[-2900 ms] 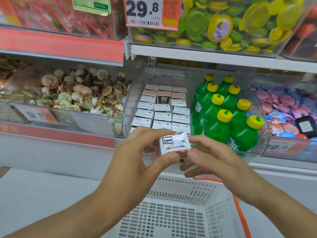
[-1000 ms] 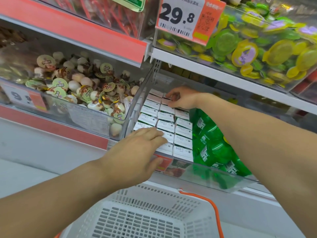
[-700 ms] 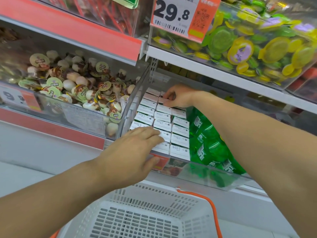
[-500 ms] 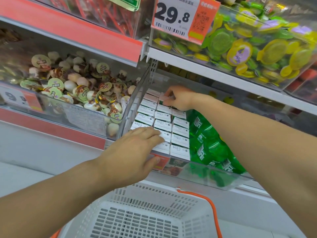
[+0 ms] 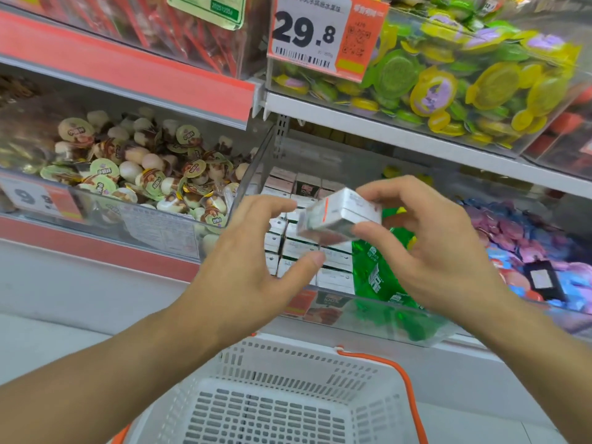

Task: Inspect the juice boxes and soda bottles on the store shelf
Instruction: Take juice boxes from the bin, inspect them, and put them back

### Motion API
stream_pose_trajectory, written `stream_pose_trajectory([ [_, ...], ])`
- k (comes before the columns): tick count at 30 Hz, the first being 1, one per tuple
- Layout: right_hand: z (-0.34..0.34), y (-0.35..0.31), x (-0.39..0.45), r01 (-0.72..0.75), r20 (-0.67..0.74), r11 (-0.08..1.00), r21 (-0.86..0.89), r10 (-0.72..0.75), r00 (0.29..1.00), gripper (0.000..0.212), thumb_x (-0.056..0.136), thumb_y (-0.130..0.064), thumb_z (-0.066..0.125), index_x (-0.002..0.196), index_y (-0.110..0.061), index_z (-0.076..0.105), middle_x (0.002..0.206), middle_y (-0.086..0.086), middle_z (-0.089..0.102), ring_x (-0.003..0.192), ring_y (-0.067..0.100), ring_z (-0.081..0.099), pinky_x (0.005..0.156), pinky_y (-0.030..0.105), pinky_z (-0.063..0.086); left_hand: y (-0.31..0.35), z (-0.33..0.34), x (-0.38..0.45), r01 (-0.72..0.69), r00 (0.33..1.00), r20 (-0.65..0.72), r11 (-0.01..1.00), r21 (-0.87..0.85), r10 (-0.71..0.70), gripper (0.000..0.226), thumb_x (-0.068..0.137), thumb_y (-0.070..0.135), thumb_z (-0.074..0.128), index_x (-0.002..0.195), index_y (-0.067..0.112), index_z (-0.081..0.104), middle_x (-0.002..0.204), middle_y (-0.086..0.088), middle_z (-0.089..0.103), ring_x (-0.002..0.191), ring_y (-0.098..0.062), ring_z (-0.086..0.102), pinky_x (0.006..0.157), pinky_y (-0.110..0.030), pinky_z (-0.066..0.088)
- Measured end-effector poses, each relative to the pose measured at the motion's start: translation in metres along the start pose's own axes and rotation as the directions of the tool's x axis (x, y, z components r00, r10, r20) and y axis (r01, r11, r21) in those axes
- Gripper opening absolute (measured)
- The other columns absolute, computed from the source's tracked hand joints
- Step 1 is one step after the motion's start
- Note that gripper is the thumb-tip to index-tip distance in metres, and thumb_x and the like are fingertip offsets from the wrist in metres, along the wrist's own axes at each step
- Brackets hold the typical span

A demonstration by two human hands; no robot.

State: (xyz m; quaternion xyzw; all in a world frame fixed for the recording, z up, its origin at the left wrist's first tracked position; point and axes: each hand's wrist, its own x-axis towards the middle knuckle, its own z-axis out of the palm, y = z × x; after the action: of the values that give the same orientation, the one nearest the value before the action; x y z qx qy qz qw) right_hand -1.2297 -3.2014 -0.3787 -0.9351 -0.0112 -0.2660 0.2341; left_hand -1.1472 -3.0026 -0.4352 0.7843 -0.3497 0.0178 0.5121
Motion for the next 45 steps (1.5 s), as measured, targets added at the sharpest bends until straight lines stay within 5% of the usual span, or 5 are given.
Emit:
stream_pose_trajectory([
  [8,0.005,-0.014,-0.06,-0.016,-0.009,0.964,0.266,0.019,1.0,0.028,0.085,-0.039,0.07,0.109,-0.026,0.069,0.101,-0.013,0.066,0.094,0.019,0.067,0.076,0.032,0.054,0.026,0.019,-0.024,-0.052,0.985,0.15,0.982,-0.183,0.08,0.035,0.082,0.042,0.075,0.113,0.032,0.063,0.098,0.019,0.07,0.094,-0.004,0.067,0.075,-0.022,0.052],
  [14,0.014,-0.007,-0.073,-0.087,0.017,0.936,0.341,0.086,0.996,0.026,0.084,-0.04,0.073,0.108,-0.029,0.07,0.103,-0.014,0.066,0.097,0.016,0.067,0.079,0.023,0.053,0.023,0.023,-0.025,-0.086,0.975,0.194,0.989,-0.123,0.109,0.042,0.078,0.055,0.065,0.117,0.039,0.061,0.111,0.029,0.065,0.102,0.009,0.062,0.084,-0.003,0.043],
  [19,0.025,-0.012,-0.086,-0.283,0.079,0.776,0.563,0.291,0.954,0.026,0.076,-0.048,0.076,0.098,-0.034,0.071,0.101,-0.004,0.07,0.098,0.022,0.067,0.079,0.045,0.057,0.02,0.026,-0.029,-0.102,0.977,0.173,0.986,-0.133,0.124,0.038,0.075,0.047,0.072,0.109,0.03,0.067,0.104,0.025,0.07,0.095,0.007,0.067,0.081,-0.005,0.047],
  [36,0.025,-0.014,-0.081,-0.48,0.263,0.451,0.753,0.463,0.846,0.029,0.073,-0.015,0.06,0.092,-0.021,0.081,0.087,0.005,0.078,0.081,0.009,0.071,0.069,0.012,0.051,0.022,0.025,-0.034,0.021,0.989,0.145,0.971,-0.238,0.014,0.038,0.065,0.024,0.085,0.1,0.027,0.069,0.101,0.021,0.073,0.092,0.001,0.071,0.085,-0.012,0.053],
  [45,0.023,-0.009,-0.085,-0.436,0.281,0.542,0.718,0.347,0.895,0.041,0.067,-0.031,0.064,0.106,-0.031,0.076,0.106,-0.005,0.077,0.096,0.014,0.071,0.072,0.022,0.054,0.026,0.022,-0.035,0.092,0.986,0.159,0.957,-0.276,-0.049,0.037,0.066,0.026,0.087,0.097,0.033,0.068,0.099,0.019,0.074,0.092,-0.003,0.072,0.082,-0.015,0.054],
])
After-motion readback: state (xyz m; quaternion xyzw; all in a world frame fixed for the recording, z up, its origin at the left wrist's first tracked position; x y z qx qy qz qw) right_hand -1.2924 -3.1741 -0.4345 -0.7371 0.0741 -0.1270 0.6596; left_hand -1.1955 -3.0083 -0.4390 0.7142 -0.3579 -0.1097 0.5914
